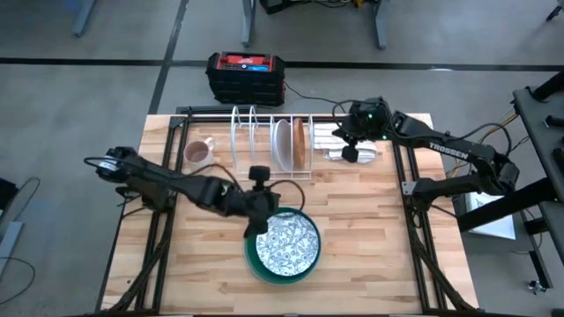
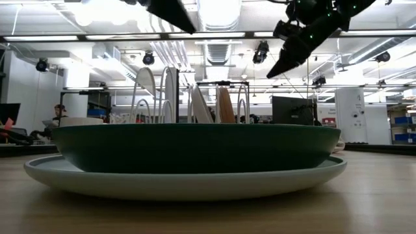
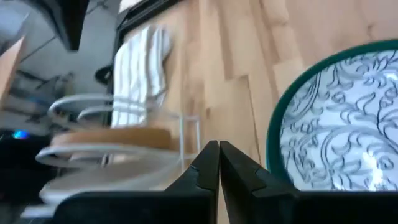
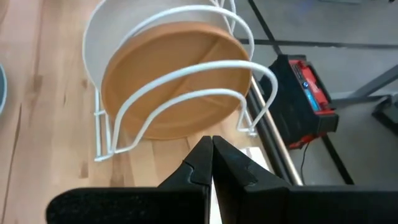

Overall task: Sort dishes
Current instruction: Put the white plate into the dishwasher rack

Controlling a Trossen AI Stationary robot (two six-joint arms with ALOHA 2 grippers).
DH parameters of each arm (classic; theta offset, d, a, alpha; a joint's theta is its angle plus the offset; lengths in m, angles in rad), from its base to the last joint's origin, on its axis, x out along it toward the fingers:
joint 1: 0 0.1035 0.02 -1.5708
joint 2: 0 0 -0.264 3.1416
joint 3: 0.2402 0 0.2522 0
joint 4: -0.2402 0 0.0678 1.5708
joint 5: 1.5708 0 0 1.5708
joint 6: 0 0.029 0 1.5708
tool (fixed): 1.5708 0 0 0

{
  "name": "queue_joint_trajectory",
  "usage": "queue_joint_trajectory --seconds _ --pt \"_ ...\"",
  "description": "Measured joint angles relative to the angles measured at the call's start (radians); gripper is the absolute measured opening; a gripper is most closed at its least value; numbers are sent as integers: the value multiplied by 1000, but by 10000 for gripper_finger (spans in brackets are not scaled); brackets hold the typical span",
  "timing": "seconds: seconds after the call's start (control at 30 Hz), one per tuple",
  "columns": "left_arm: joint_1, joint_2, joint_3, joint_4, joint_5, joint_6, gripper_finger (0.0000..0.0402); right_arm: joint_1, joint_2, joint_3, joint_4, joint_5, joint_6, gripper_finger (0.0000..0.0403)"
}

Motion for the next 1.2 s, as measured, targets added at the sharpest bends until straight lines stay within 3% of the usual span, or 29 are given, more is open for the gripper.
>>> queue_joint_trajectory --seconds 0.1,0.5,1.2 --pt "63 0 -45 48 52 28 0 0 -1 -22 5 -1 7 0" --pt "275 33 -221 270 81 31 0 0 -3 -62 38 -1 -15 0" --pt "377 33 -259 366 79 32 0 0 -3 -62 40 1 -22 0"
